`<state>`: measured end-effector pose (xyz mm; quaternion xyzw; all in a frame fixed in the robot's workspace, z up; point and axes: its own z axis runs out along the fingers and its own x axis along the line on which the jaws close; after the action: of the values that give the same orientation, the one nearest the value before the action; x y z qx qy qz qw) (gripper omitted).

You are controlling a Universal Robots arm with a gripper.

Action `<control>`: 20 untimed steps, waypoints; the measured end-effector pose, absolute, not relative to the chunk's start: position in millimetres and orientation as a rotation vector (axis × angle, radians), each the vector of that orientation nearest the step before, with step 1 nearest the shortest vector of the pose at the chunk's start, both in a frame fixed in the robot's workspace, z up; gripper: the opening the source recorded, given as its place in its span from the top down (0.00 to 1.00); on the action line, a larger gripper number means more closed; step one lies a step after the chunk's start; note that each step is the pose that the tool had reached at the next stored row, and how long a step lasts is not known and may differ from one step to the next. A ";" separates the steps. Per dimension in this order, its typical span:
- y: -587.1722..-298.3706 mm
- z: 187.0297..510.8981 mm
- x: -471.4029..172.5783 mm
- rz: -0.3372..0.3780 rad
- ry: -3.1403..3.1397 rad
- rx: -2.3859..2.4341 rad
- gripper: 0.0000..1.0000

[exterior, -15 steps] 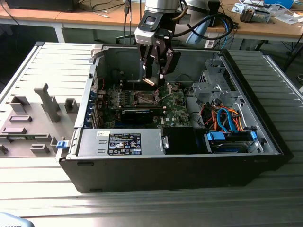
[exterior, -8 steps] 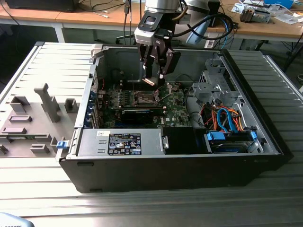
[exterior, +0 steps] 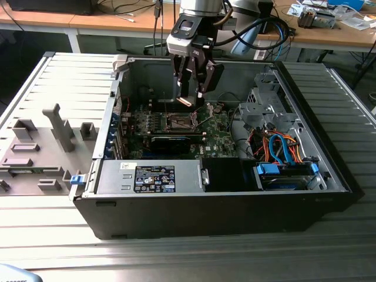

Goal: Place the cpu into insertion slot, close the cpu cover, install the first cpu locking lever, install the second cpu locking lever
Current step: 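Place the cpu into insertion slot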

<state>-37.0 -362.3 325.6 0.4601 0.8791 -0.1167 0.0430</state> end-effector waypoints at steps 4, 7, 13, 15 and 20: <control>-362.3 325.5 -37.0 -0.358 2.687 1.410 0.46; -362.3 325.3 -37.1 -0.360 2.685 1.413 0.46; -362.3 325.1 -37.0 -0.362 2.681 1.419 0.46; -362.3 325.0 -37.0 -0.363 2.680 1.420 0.46; -362.3 324.8 -37.1 -0.364 2.678 1.424 0.46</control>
<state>-37.1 -362.3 324.8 0.4657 0.8758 -0.1191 0.0433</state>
